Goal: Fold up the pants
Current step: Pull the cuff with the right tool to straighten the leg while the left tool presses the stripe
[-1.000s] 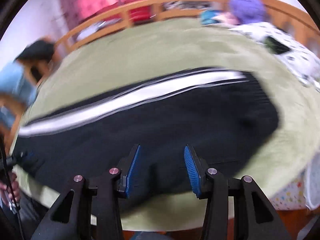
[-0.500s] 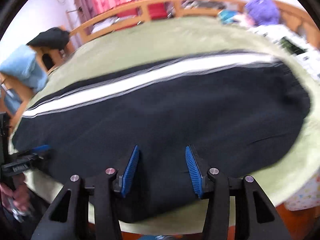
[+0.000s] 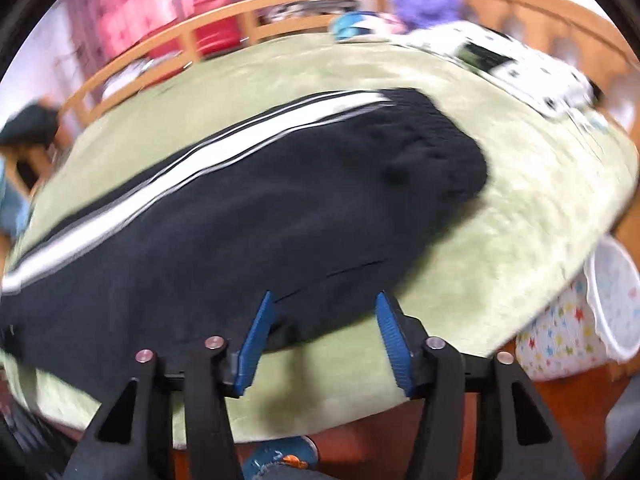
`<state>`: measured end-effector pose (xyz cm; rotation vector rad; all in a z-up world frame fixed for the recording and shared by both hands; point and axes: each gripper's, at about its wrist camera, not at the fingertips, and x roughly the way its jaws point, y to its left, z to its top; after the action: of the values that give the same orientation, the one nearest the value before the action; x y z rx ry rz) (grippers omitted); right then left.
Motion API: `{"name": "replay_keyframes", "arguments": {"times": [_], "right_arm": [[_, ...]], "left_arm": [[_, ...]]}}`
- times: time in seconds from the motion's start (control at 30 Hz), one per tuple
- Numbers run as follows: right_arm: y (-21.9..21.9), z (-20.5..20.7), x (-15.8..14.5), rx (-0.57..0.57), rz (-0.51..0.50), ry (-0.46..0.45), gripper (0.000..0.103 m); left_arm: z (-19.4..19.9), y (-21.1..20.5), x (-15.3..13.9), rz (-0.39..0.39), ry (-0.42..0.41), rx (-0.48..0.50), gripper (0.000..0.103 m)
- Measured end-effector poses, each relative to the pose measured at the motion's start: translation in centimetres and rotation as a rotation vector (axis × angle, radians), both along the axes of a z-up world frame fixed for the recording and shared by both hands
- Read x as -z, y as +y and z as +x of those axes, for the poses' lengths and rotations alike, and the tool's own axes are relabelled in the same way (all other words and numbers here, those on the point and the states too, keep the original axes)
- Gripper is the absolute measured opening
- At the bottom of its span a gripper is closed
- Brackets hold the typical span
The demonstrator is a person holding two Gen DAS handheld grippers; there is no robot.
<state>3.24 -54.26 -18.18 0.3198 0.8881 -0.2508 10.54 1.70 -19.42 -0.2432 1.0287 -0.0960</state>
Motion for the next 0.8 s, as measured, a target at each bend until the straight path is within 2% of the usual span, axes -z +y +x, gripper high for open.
{"name": "replay_keyframes", "arguments": {"times": [0.13, 0.17, 0.2, 0.23, 0.3, 0.37, 0.4, 0.43, 0.5, 0.53, 0.57, 0.6, 0.63, 0.7, 0.8], "right_arm": [[-2.7, 3.8, 2.8, 0.056, 0.142, 0.043, 0.058], [-3.1, 4.3, 3.4, 0.061, 0.171, 0.048, 0.058], [-3.4, 4.6, 3.8, 0.065, 0.192, 0.028, 0.051], [-3.5, 4.8, 3.5, 0.048, 0.19, -0.009, 0.01], [-4.6, 4.6, 1.3, 0.004, 0.21, -0.094, 0.011], [-5.9, 3.1, -0.9, -0.002, 0.286, -0.203, 0.01], [-6.5, 2.7, -1.3, -0.006, 0.317, -0.226, 0.01], [-6.5, 2.9, -1.0, -0.011, 0.301, -0.202, 0.01], [-5.8, 3.8, 1.4, -0.023, 0.212, -0.084, 0.01], [-5.6, 5.0, 3.8, -0.031, 0.206, 0.014, 0.015], [-5.9, 4.8, 4.7, -0.035, 0.22, 0.021, 0.016], [-6.1, 4.4, 4.3, -0.032, 0.226, 0.001, 0.018], [-6.5, 4.2, 3.5, -0.032, 0.216, 0.015, 0.028], [-7.2, 3.5, 1.5, -0.019, 0.158, 0.006, 0.04], [-7.3, 1.7, -2.4, 0.035, 0.01, -0.06, 0.039]], "left_arm": [[0.8, -0.3, 1.7, 0.014, 0.028, -0.019, 0.065], [0.9, -0.3, 1.7, 0.02, 0.023, -0.019, 0.068], [0.6, -0.6, 1.7, 0.026, 0.019, -0.016, 0.071], [0.6, -0.8, 1.8, 0.041, 0.02, -0.014, 0.071], [0.5, -1.1, 1.6, 0.064, 0.021, -0.009, 0.071], [0.4, -1.0, 1.3, 0.038, 0.013, -0.005, 0.071], [0.6, -1.1, 1.3, 0.036, 0.018, -0.008, 0.071], [0.7, -1.2, 1.6, 0.047, 0.026, -0.009, 0.071], [0.7, -1.9, 1.7, 0.084, 0.023, 0.002, 0.071], [0.8, -2.2, 1.7, 0.109, 0.023, 0.011, 0.071], [0.8, -2.4, 1.7, 0.127, 0.028, 0.018, 0.071], [0.7, -2.5, 1.8, 0.137, 0.031, 0.022, 0.071], [0.6, -2.4, 1.6, 0.14, 0.03, 0.022, 0.071], [0.6, -2.5, 1.3, 0.131, 0.027, 0.02, 0.071], [0.6, -2.1, 0.5, 0.079, 0.004, 0.005, 0.071]]}}
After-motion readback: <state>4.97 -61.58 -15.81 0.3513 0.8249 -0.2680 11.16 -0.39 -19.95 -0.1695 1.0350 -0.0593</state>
